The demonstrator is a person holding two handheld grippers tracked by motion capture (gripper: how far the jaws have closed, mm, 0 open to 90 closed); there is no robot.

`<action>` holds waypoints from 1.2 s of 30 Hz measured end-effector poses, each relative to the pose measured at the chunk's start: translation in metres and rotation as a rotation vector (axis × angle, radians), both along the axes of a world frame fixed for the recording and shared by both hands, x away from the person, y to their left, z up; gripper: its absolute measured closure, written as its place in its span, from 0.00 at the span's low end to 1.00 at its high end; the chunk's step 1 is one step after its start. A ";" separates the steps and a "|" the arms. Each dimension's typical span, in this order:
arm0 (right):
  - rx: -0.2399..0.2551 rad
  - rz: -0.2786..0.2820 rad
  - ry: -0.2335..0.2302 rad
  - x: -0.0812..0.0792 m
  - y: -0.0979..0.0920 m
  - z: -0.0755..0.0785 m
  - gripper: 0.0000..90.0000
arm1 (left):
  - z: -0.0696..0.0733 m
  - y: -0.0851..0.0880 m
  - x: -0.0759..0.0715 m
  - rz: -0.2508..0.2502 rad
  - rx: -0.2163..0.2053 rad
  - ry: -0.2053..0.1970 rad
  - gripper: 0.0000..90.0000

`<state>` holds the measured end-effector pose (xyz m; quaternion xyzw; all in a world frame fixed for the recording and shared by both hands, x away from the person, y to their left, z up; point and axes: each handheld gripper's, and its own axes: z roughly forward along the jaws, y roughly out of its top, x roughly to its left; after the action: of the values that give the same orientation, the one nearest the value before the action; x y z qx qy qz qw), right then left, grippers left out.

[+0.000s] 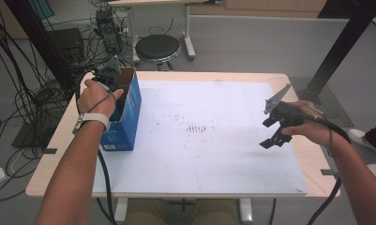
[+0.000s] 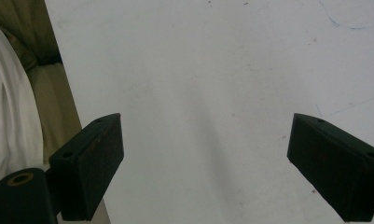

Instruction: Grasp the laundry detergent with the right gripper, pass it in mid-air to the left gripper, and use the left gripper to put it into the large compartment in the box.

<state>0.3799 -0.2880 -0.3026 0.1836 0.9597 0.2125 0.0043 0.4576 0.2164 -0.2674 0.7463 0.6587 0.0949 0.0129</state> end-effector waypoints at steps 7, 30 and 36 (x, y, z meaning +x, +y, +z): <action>0.001 0.002 -0.001 0.000 0.001 0.000 0.12 | 0.000 0.000 0.000 -0.001 -0.001 -0.004 0.41; 0.001 0.002 -0.001 -0.001 0.000 0.001 0.12 | 0.000 0.000 -0.001 -0.005 -0.002 -0.006 0.41; 0.001 0.004 -0.001 -0.001 0.001 0.001 0.12 | 0.000 0.000 -0.001 -0.011 -0.001 -0.009 0.41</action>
<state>0.3786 -0.2873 -0.3017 0.1817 0.9600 0.2129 0.0045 0.4568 0.2160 -0.2674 0.7496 0.6544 0.0977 0.0167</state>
